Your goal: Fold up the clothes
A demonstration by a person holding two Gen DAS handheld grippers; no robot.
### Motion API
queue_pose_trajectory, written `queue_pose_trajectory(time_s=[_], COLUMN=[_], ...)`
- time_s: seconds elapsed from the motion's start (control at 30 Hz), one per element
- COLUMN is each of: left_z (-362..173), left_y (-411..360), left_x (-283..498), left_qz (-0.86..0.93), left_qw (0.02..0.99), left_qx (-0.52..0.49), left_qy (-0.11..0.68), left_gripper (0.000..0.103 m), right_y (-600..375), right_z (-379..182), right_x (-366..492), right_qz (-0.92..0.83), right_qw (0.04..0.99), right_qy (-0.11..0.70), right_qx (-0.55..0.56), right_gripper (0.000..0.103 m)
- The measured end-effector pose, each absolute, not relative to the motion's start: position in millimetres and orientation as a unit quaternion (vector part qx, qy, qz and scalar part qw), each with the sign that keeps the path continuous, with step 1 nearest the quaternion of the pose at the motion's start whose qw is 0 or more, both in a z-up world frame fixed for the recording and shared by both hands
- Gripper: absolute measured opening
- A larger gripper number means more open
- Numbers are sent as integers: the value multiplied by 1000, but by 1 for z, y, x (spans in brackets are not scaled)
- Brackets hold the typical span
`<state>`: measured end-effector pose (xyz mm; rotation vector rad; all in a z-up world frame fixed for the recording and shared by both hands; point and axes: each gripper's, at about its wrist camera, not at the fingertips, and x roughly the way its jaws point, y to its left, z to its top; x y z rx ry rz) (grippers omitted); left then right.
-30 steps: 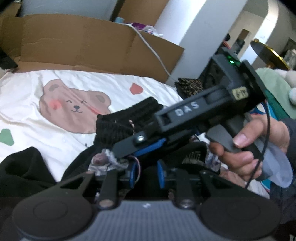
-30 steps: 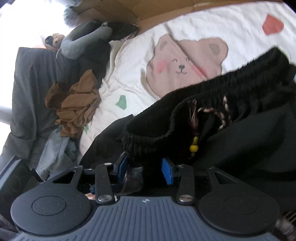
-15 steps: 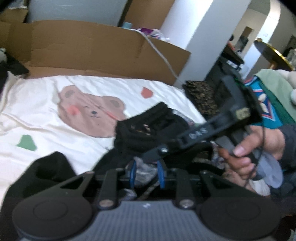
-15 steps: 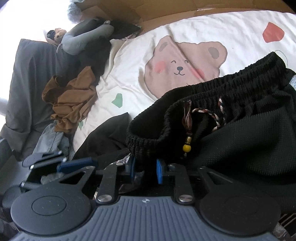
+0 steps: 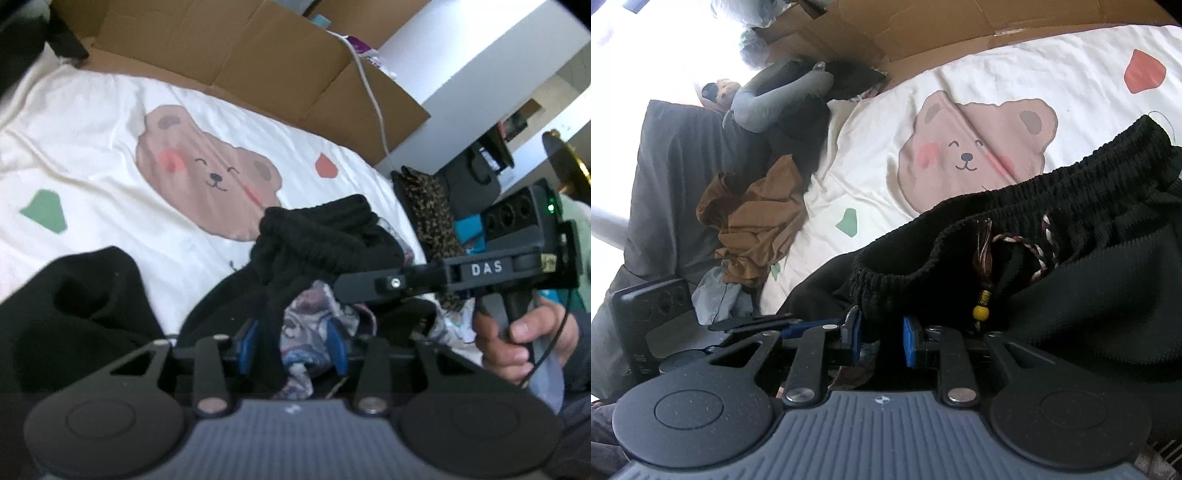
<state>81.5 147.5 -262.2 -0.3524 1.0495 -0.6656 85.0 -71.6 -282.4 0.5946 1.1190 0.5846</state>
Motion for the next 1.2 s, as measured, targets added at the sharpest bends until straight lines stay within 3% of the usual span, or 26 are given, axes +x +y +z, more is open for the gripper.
queue_pose_trajectory(time_s=[0.03, 0.17, 0.6, 0.7, 0.73, 0.77, 0.9, 1.2], left_z=[-261, -252, -254, -255, -255, -255, -249, -251], left_y=[147, 153, 146, 147, 147, 148, 153, 174], left_x=[81, 79, 102, 105, 105, 105, 102, 102], left_qz=[-316, -331, -357, -368, -368, -368, -346, -293], left_qw=[797, 803, 796, 787, 787, 788, 809, 833], left_qx=[-162, -156, -129, -138, -137, -135, -98, -92], left_qy=[489, 471, 471, 476, 476, 476, 465, 460], left_gripper=[25, 18, 26, 19, 8, 6, 4, 4], right_y=[-72, -72, -74, -78, -79, -80, -84, -125], right_z=[-283, -283, -275, -271, -270, -269, -265, -254], right_x=[85, 85, 85, 86, 86, 87, 88, 96], right_qz=[269, 267, 275, 272, 271, 270, 265, 215], right_qw=[766, 767, 779, 786, 788, 790, 798, 838], right_qy=[515, 515, 491, 486, 485, 483, 477, 451], right_qx=[274, 275, 276, 269, 267, 265, 256, 222], right_gripper=[23, 23, 23, 23, 23, 25, 33, 33])
